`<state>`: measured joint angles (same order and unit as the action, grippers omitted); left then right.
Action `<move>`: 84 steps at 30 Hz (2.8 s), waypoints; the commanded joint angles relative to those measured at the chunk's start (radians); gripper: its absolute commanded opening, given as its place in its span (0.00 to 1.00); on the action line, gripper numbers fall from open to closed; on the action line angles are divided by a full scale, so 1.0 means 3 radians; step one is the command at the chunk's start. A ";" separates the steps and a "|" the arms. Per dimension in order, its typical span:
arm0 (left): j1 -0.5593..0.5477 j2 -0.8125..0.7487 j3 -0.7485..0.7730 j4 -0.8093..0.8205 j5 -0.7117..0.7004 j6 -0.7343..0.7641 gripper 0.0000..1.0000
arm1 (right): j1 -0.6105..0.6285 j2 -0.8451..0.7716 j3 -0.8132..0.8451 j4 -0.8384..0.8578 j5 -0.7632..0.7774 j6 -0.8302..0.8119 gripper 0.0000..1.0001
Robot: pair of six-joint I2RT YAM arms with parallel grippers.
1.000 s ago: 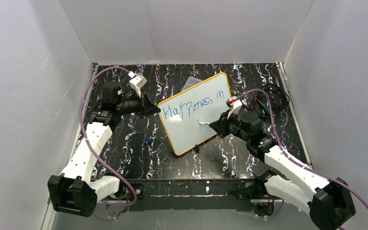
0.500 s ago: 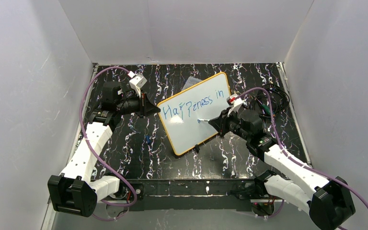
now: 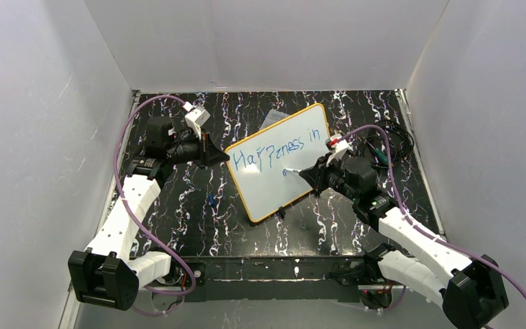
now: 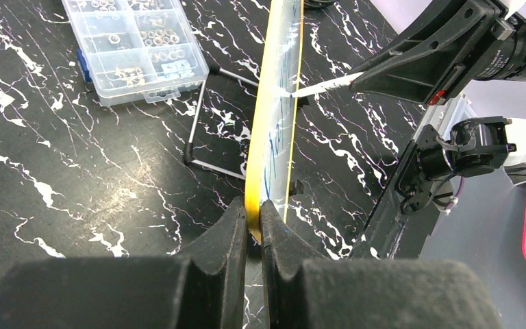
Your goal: Write a sentence on the whiteboard
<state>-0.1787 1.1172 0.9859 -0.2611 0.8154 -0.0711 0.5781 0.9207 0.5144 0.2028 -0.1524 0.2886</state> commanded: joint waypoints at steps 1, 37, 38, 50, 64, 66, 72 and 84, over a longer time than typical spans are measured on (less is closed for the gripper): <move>-0.0020 -0.0066 -0.0009 0.0052 0.0160 0.0079 0.00 | 0.0001 -0.0142 -0.0035 -0.0171 0.0209 -0.0008 0.01; -0.0023 -0.0096 -0.0024 0.0069 0.0161 0.0064 0.00 | 0.0057 -0.0411 -0.0155 0.0357 0.0147 0.0433 0.01; -0.0023 -0.0102 -0.0029 0.0072 0.0161 0.0061 0.00 | 0.0057 -0.0438 -0.0137 0.0308 0.0150 0.0387 0.01; -0.0023 -0.0116 -0.0059 0.0073 0.0151 0.0063 0.00 | 0.0048 -0.0625 0.0013 -0.0483 0.0299 -0.0047 0.01; -0.0022 -0.0100 -0.0070 0.0071 0.0166 0.0060 0.00 | -0.0097 -0.0524 -0.0186 0.0031 0.0001 0.0117 0.01; -0.0023 -0.0099 -0.0066 0.0073 0.0173 0.0062 0.00 | -0.0097 -0.0540 -0.0179 0.0065 0.0014 0.0117 0.01; -0.0020 -0.0107 -0.0065 0.0073 0.0181 0.0063 0.00 | -0.0097 -0.0477 -0.0155 0.0090 0.0050 0.0090 0.01; -0.0023 -0.0102 -0.0065 0.0078 0.0202 0.0063 0.00 | -0.0097 -0.0283 -0.0153 0.0288 0.0121 0.0072 0.01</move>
<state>-0.1787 1.1107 0.9749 -0.2432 0.8318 -0.0792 0.5537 0.8192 0.4603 0.2115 -0.1184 0.3149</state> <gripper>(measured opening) 0.066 0.186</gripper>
